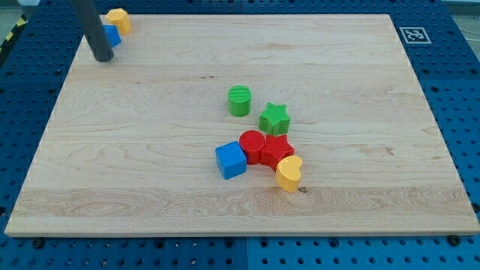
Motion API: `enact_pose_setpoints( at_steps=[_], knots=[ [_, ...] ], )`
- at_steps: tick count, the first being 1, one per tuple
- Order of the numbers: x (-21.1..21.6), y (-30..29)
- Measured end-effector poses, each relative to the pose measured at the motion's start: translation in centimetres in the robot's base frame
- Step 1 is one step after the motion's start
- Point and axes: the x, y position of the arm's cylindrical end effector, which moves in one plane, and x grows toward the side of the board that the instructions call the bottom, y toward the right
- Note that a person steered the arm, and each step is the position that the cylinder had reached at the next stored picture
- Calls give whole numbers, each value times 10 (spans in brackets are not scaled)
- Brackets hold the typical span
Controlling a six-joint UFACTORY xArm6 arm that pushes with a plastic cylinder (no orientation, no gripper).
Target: Slide your arm away from blue triangle
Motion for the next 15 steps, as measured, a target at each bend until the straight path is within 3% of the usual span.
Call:
enact_pose_setpoints(
  at_steps=[1, 2, 4, 6, 15],
  knots=[
    [-33, -3],
    [-33, -3],
    [11, 29],
    [38, 120],
    [36, 224]
  ],
)
